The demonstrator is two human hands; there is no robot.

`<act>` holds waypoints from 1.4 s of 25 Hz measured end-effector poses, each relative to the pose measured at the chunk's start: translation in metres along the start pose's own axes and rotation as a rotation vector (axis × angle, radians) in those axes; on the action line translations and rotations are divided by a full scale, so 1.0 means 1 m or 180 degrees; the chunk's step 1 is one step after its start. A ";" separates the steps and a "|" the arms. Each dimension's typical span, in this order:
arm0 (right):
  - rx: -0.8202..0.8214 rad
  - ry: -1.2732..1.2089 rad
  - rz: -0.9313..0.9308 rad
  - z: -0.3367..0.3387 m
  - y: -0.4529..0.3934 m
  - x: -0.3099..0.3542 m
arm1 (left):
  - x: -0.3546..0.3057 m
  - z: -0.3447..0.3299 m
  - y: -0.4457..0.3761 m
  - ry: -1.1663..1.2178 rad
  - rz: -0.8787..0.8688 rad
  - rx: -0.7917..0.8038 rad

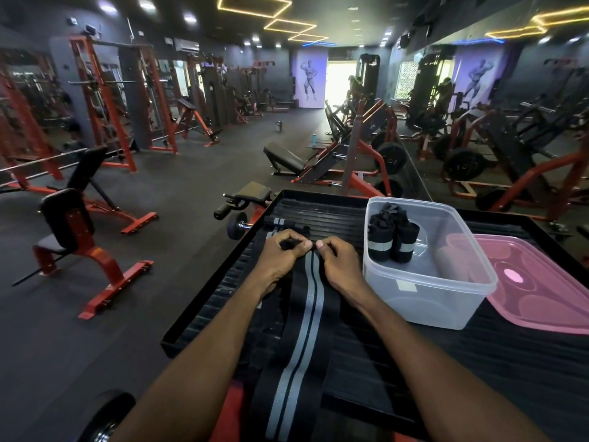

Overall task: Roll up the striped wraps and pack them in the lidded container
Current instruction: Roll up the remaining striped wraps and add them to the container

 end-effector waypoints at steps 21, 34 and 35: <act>-0.0117 -0.0743 0.0229 0.009 0.004 0.015 | -0.012 0.000 0.007 0.0420 0.0009 0.0338; -0.0027 -0.0709 0.0087 0.008 0.005 0.015 | -0.011 -0.003 0.008 0.0335 0.0059 0.0241; 0.0003 -0.0754 0.0000 0.007 0.005 0.013 | -0.011 -0.001 0.007 0.0288 0.0014 0.0214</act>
Point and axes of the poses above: each hand's wrist, its own y-axis away from the middle knuckle, its own z-axis out of the back of the hand, x = y × z, the point moved 5 cm from there along -y, towards the middle knuckle, and after that the axes turned 1 degree about y, right-handed, at the moved point
